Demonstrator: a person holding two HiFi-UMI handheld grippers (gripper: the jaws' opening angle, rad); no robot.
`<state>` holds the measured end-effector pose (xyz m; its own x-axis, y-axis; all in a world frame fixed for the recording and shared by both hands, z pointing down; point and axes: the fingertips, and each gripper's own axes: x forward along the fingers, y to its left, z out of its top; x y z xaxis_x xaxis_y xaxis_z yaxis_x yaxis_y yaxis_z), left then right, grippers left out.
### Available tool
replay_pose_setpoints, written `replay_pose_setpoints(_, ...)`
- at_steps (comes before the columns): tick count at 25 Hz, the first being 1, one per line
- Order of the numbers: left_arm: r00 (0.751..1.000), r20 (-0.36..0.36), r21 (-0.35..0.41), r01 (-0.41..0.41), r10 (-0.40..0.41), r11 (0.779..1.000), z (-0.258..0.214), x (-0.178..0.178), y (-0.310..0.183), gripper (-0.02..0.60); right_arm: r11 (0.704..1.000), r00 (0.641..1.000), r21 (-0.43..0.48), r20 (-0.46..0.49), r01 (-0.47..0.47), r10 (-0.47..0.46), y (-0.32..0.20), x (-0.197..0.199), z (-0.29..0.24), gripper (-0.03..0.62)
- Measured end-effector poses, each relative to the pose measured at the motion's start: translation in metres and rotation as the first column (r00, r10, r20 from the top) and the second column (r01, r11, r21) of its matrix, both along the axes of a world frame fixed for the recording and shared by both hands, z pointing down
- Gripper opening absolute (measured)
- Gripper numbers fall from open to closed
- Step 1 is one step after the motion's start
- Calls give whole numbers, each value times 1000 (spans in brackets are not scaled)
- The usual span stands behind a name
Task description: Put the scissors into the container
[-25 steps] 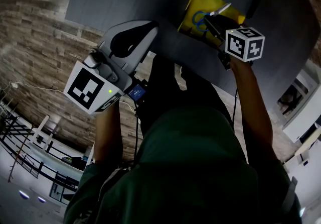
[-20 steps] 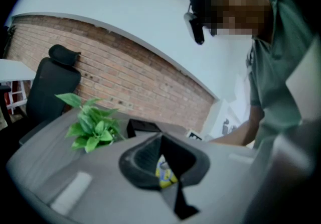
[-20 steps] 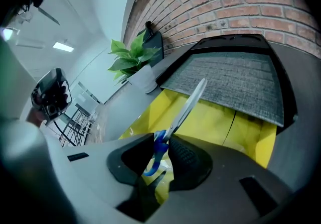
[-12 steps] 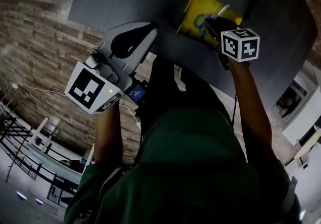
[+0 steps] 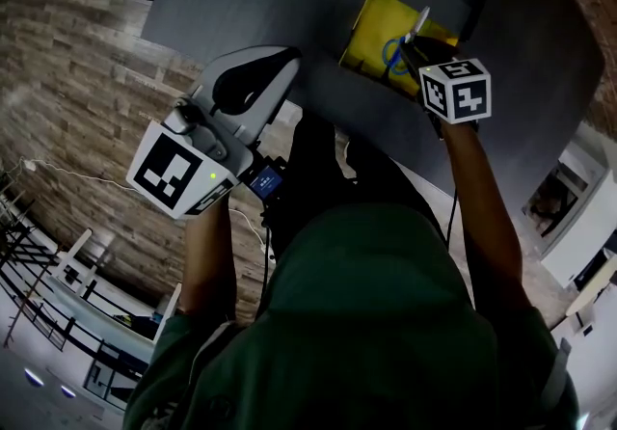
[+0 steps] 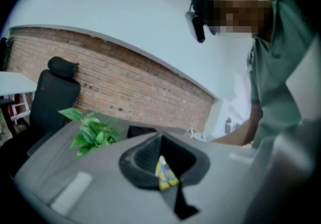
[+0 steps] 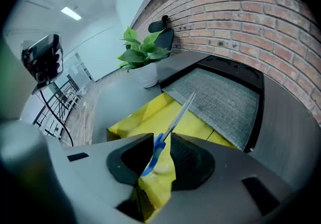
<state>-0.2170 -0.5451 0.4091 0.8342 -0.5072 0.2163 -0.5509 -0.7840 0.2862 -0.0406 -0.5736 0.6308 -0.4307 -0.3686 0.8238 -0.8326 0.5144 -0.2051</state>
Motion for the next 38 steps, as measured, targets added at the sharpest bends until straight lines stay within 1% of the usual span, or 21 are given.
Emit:
replay_pose_setpoints(4,1000,4,22,7,-7,1000,-10,1,5,0,999,1000,32,-10,7,-7,-1,4,-11,81)
replay_pose_setpoints(8,1000,11,50,14,-15,999,-23,1,11,0,997,1000,73,12,10,-11,-2,5,-31,81)
replay_pose_setpoints(13,999,28,87,33,-36,996,-40,0,21,0,989,997,149,77,13,-24,-1,4,-70,81)
replay_pose_setpoints(18,997,48,125,55,-61,991,-60,-1,34,0,966,985,256,161,21,-64,0,2,-129,75)
replay_pose_setpoints(21,995,62,150,64,-74,987,-71,-1,43,0,942,967,333,222,42,-122,4,-4,-170,37)
replay_pose_setpoints(24,993,77,172,79,-94,982,-80,-3,51,0,909,944,410,263,78,-200,13,-11,-213,15)
replay_pose_setpoints(27,989,92,193,100,-119,976,-89,-7,59,0,869,918,481,284,113,-277,26,-16,-252,8)
replay_pose_setpoints(30,984,105,207,119,-143,971,-100,-11,70,0,832,896,535,282,148,-341,44,-19,-293,6)
replay_pose_setpoints(34,977,126,227,143,-174,963,-109,-15,84,0,786,881,596,270,165,-390,64,-14,-332,5)
replay_pose_setpoints(38,966,145,245,174,-213,954,-114,-21,97,0,754,868,640,280,151,-411,79,-6,-361,5)
